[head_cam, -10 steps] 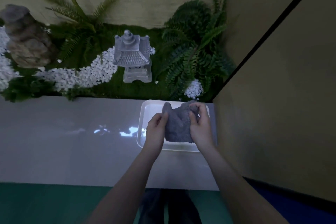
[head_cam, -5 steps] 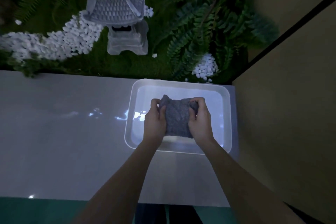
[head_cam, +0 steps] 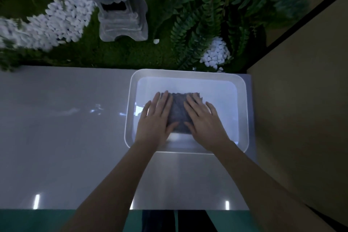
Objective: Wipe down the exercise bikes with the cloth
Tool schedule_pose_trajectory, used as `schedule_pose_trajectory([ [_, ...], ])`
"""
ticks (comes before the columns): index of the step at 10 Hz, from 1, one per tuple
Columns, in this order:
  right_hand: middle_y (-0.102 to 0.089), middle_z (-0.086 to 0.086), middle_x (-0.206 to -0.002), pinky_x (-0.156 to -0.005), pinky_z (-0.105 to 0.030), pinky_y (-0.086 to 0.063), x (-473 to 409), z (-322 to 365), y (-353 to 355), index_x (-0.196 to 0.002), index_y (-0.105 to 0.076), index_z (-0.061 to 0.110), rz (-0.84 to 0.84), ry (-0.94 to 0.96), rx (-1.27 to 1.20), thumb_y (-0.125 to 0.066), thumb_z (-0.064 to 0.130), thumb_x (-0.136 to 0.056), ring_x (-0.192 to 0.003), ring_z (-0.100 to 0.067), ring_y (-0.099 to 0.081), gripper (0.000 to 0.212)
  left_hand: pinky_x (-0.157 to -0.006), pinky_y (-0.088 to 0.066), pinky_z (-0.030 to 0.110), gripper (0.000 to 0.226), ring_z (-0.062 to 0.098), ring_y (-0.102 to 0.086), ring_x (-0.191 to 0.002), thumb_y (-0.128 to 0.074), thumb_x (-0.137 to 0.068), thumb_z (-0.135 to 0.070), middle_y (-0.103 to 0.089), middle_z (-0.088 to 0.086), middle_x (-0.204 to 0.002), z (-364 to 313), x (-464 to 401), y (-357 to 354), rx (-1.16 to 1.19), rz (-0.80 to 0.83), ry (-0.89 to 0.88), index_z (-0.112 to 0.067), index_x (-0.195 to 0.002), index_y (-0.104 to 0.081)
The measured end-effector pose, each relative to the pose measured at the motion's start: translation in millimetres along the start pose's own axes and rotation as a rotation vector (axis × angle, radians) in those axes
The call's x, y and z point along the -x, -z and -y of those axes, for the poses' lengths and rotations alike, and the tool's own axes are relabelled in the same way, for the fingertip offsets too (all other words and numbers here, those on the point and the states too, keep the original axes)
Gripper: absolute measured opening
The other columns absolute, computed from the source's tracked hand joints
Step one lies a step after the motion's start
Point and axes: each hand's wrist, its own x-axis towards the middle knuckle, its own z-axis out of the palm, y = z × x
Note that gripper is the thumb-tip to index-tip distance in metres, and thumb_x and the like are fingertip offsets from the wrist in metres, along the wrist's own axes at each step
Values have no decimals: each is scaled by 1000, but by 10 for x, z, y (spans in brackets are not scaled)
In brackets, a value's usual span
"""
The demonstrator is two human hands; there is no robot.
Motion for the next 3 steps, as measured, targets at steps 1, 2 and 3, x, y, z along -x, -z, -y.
schedule_pose_trajectory([
  [1,-36,-8,-152,-103,-56,-39,17,-52,-33,-144,-38,7,170,-48,53,-42,44,-89,-140,-26,-35,66,-107,-34,50,85,31,-34,-139,-25,-85,-68,-32,7,-154,57,-5,-5,-115,186,8,-12,-148,-29],
  [2,-12,-10,-160,-114,-55,-18,12,-6,47,-151,-17,6,183,-94,13,-41,45,-97,-148,-28,-11,71,-116,-13,50,89,26,-5,-148,-26,-87,-72,0,5,-161,11,-63,94,-153,274,-12,-17,-153,-3],
  [3,3,-8,-161,-118,-46,-2,-2,67,265,-153,-2,11,153,-196,-40,-35,44,-100,-148,-23,6,71,-117,4,44,89,20,14,-147,-29,-89,-69,17,1,-159,-96,-81,306,-119,294,50,-19,-152,8],
])
